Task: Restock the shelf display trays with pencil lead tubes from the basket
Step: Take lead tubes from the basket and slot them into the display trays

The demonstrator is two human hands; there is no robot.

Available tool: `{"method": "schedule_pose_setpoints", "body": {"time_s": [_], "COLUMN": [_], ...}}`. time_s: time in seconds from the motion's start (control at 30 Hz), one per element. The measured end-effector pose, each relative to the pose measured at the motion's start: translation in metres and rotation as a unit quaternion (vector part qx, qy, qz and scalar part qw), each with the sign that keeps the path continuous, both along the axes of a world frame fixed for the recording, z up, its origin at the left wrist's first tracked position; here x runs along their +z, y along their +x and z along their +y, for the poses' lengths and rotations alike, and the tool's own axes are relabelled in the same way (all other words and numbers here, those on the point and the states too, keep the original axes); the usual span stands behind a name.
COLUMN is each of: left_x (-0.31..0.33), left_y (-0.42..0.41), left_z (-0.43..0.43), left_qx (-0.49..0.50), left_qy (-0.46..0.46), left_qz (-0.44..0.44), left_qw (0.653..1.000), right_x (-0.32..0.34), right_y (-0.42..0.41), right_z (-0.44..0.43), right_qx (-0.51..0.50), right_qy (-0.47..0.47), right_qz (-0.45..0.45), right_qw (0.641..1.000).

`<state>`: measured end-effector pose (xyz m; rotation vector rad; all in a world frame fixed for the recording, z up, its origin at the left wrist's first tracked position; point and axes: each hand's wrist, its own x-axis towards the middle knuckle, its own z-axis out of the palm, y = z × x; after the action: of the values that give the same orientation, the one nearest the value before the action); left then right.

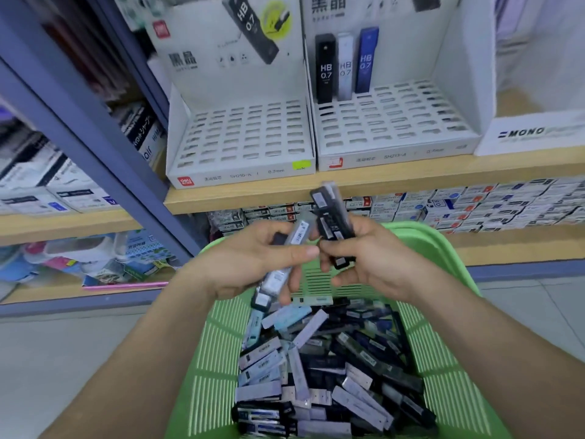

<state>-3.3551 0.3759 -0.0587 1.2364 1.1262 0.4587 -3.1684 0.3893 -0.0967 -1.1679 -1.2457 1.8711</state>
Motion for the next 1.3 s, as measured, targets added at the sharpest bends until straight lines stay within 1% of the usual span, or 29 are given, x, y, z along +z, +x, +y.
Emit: {"method": "schedule_pose_setpoints", "body": {"time_s": [0.07, 0.13, 0.17, 0.23, 0.33, 0.4, 0.47, 0.5, 0.57, 0.63, 0.67, 0.73, 0.8, 0.87, 0.9, 0.93, 0.97, 1.03, 1.07, 1.13, 1.17, 1.23, 1.27, 1.3], "left_x": [0.014, 0.017, 0.015, 0.011, 0.015, 0.021, 0.026, 0.029, 0.039, 0.051, 0.057, 0.072, 0.089, 0.103, 0.108, 0.111, 0.113, 0.114, 0.114, 0.116, 0.117, 0.119, 0.12, 0.122], "left_y": [0.005, 0.014, 0.02, 0.032, 0.049, 0.059, 0.066, 0.068, 0.07, 0.073, 0.074, 0.072, 0.067, 0.061, 0.058, 0.056, 0.054, 0.051, 0.05, 0.048, 0.048, 0.049, 0.05, 0.053], "left_z": [0.002, 0.006, 0.009, 0.014, 0.017, 0.017, 0.018, 0.02, 0.023, 0.029, 0.033, 0.04, 0.048, 0.055, 0.059, 0.064, 0.068, 0.078, 0.08, 0.083, 0.084, 0.084, 0.085, 0.084], "left_qx": [0.04, 0.137, 0.197, 0.289, 0.367, 0.389, 0.393, 0.4, 0.424, 0.434, 0.434, 0.421, 0.382, 0.324, 0.29, 0.249, 0.202, 0.106, 0.065, 0.011, -0.004, -0.021, -0.026, -0.031], "left_qy": [0.053, 0.115, 0.15, 0.227, 0.314, 0.351, 0.356, 0.342, 0.271, 0.182, 0.16, 0.184, 0.247, 0.311, 0.36, 0.421, 0.486, 0.588, 0.621, 0.656, 0.661, 0.664, 0.664, 0.662], "left_qz": [-0.029, -0.061, -0.068, -0.048, -0.018, -0.002, 0.001, -0.015, -0.093, -0.179, -0.2, -0.224, -0.231, -0.175, -0.119, -0.049, 0.023, 0.142, 0.195, 0.291, 0.324, 0.362, 0.37, 0.369], "left_qw": [0.997, 0.982, 0.966, 0.929, 0.875, 0.852, 0.848, 0.85, 0.859, 0.864, 0.864, 0.86, 0.86, 0.876, 0.879, 0.871, 0.85, 0.79, 0.756, 0.696, 0.677, 0.654, 0.649, 0.651], "right_x": [0.008, 0.015, 0.019, 0.028, 0.039, 0.045, 0.052, 0.056, 0.068, 0.082, 0.089, 0.103, 0.116, 0.128, 0.133, 0.138, 0.141, 0.144, 0.144, 0.143, 0.141, 0.136, 0.134, 0.13], "right_y": [-0.001, -0.006, -0.008, -0.011, -0.014, -0.016, -0.015, -0.014, -0.01, -0.005, -0.001, 0.008, 0.02, 0.032, 0.037, 0.041, 0.045, 0.052, 0.054, 0.058, 0.059, 0.059, 0.057, 0.055], "right_z": [-0.006, -0.01, -0.012, -0.012, -0.011, -0.012, -0.013, -0.012, -0.008, -0.002, 0.001, 0.006, 0.009, 0.01, 0.01, 0.011, 0.012, 0.013, 0.014, 0.017, 0.019, 0.022, 0.024, 0.027], "right_qx": [0.011, 0.009, 0.007, -0.004, -0.051, -0.083, -0.092, -0.081, -0.04, -0.008, 0.0, 0.004, -0.004, -0.031, -0.056, -0.088, -0.121, -0.174, -0.183, -0.162, -0.146, -0.121, -0.113, -0.113], "right_qy": [-0.027, -0.056, -0.068, -0.087, -0.115, -0.127, -0.108, -0.091, -0.054, -0.026, -0.019, -0.018, -0.02, -0.021, -0.025, -0.035, -0.05, -0.07, -0.073, -0.072, -0.065, -0.022, 0.002, 0.021], "right_qz": [0.013, 0.055, 0.08, 0.124, 0.166, 0.196, 0.21, 0.208, 0.178, 0.121, 0.094, 0.05, 0.034, 0.043, 0.059, 0.085, 0.117, 0.17, 0.187, 0.212, 0.211, 0.165, 0.137, 0.117], "right_qw": [1.0, 0.997, 0.994, 0.988, 0.978, 0.969, 0.967, 0.97, 0.982, 0.992, 0.995, 0.999, 0.999, 0.998, 0.996, 0.992, 0.985, 0.967, 0.962, 0.961, 0.964, 0.979, 0.984, 0.987]}}
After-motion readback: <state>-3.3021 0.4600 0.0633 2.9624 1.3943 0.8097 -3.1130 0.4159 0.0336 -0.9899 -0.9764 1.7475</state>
